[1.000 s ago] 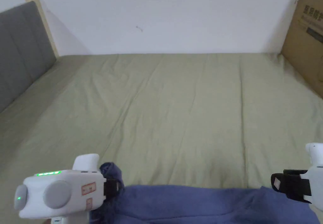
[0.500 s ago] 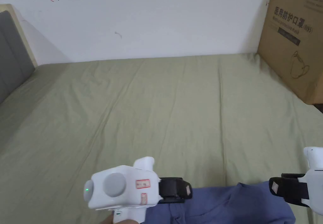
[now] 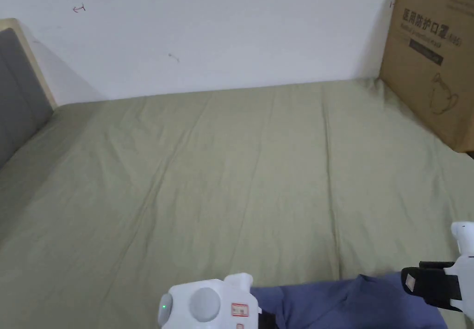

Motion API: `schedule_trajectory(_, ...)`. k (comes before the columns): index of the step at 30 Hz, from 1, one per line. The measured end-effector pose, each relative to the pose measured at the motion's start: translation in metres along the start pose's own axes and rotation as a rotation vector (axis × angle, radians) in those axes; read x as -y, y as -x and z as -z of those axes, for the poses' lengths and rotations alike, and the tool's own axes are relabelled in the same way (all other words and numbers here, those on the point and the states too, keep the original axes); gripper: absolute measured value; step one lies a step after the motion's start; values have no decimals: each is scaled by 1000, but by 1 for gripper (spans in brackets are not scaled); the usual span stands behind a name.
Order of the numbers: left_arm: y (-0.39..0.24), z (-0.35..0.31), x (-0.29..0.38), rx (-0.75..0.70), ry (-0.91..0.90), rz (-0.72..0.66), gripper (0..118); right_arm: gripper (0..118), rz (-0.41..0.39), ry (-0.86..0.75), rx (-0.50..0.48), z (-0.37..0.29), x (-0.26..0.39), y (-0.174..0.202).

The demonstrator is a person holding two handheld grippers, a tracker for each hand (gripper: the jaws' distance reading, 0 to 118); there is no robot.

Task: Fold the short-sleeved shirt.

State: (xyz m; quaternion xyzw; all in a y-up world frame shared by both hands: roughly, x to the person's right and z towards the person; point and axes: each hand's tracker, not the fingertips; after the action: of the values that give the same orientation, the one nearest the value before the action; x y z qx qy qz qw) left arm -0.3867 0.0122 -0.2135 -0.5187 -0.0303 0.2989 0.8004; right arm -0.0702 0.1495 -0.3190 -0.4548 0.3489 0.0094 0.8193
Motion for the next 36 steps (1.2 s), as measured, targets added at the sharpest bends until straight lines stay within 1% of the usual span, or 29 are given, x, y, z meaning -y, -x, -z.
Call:
schedule_trajectory(1,-5,-3,-2,6,-13,8,2,0,-2,6,8,2,1,0)
schedule_trajectory(3,-7,-10,-5,69,-15,-6,2,0,-2,17,13,5,2,-1)
schedule_trajectory(7,10,-40,9,132,-8,-8,3,0,0,35,3,11,4,0)
schedule_trajectory(9,34,-65,18,146,-44,-25,3,0,-16,40,8,13,3,3)
schedule_trajectory(12,91,-107,28,222,-118,-123,3,0,-37,42,11,14,1,6)
schedule_trajectory(14,134,-132,36,273,-186,-230,4,0,-46,42,10,14,-1,10)
schedule_trajectory(15,150,-142,40,292,-220,-282,12,0,-52,44,10,14,-1,11)
schedule_trajectory(16,169,-151,41,315,-264,-320,33,0,-60,45,11,13,-2,13)
schedule_trajectory(17,182,-156,43,322,-290,-343,70,0,-66,44,16,13,-3,14)
schedule_trajectory(18,192,-155,44,326,-284,-351,110,0,-71,45,20,13,-4,15)
schedule_trajectory(19,200,-150,43,332,-275,-354,118,0,-72,46,23,13,-5,15)
schedule_trajectory(20,207,-147,45,351,-271,-359,117,0,-71,48,24,13,-5,16)
schedule_trajectory(21,214,-139,44,410,-285,-380,118,0,-69,50,25,13,-6,16)
schedule_trajectory(23,225,-115,43,453,-248,-445,118,0,-61,57,28,13,-6,17)
schedule_trajectory(25,225,-89,34,528,-185,-460,118,0,-69,70,38,15,-5,19)
schedule_trajectory(27,213,-69,29,686,-192,-413,118,0,-88,84,56,15,-3,22)
schedule_trajectory(28,201,-58,25,757,-164,-420,118,0,-97,89,61,15,-2,23)
schedule_trajectory(29,194,-45,22,791,-127,-439,118,0,-102,95,64,15,-1,25)
schedule_trajectory(30,188,-35,20,808,-104,-444,118,0,-105,99,65,15,0,26)
schedule_trajectory(32,181,-27,12,772,-127,-386,118,0,-110,106,63,16,0,26)
schedule_trajectory(35,184,-28,12,776,-134,-402,118,0,-111,110,62,20,1,23)
schedule_trajectory(36,188,-32,14,772,-134,-403,115,0,-108,112,58,21,1,23)
